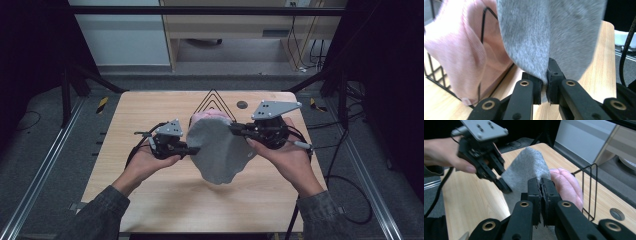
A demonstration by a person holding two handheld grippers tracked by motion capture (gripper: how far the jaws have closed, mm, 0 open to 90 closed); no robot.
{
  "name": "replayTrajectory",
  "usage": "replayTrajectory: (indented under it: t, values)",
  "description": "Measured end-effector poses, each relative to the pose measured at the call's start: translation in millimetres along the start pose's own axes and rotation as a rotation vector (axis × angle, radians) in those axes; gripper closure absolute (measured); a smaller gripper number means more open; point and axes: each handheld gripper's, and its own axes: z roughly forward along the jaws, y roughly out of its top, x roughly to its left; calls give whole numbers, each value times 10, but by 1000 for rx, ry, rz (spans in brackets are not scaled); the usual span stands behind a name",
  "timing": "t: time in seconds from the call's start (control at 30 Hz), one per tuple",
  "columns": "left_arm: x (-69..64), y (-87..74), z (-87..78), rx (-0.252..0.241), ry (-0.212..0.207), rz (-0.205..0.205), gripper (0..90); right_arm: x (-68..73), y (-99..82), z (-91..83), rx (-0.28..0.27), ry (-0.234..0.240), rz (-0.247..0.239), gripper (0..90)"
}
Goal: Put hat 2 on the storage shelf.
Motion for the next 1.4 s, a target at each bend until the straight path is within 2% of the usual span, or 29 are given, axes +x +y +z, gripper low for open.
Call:
replayTrajectory:
  t: [0.07,0.1,0.17,0.2,0.27,0.4,0.5,0.57,0.67,0.83,0.93,1.03,1.17,1.2,1.23,1.27,1.4]
  values:
    - [-2,104,-86,10,15,12,845,-52,-12,-30,-12,-17,14,868]
    - [-2,104,-86,10,15,12,848,-52,-12,-30,-12,-17,14,868]
    - [10,259,-221,19,39,27,852,-103,33,-77,-44,-32,30,868]
    - [10,259,-221,19,39,27,853,-103,33,-77,-44,-32,30,868]
    - [31,421,-357,20,57,51,852,-149,104,-118,-68,-48,41,867]
    - [83,594,-492,11,91,49,853,-221,205,-152,-97,-61,60,867]
    - [127,734,-578,18,127,63,856,-289,319,-172,-106,-76,63,867]
    - [161,803,-615,20,144,72,858,-329,358,-167,-113,-79,71,867]
    - [190,849,-655,9,146,78,859,-358,358,-155,-114,-81,76,867]
    - [168,949,-745,-6,153,84,860,-376,391,-208,-142,-77,91,867]
    - [135,1050,-821,-25,160,102,862,-363,472,-285,-168,-89,82,867]
    - [152,1154,-870,-43,181,101,862,-387,570,-340,-193,-109,76,867]
    - [269,1300,-879,-66,208,99,862,-493,684,-324,-198,-141,76,867]
    - [316,1335,-880,-82,207,84,862,-556,721,-307,-206,-150,79,867]
    - [316,1335,-880,-82,207,84,863,-556,721,-307,-206,-150,79,867]
    - [351,1366,-895,-117,205,77,863,-631,754,-287,-218,-158,85,867]
    - [425,1402,-871,-120,229,83,863,-714,781,-264,-233,-166,91,868]
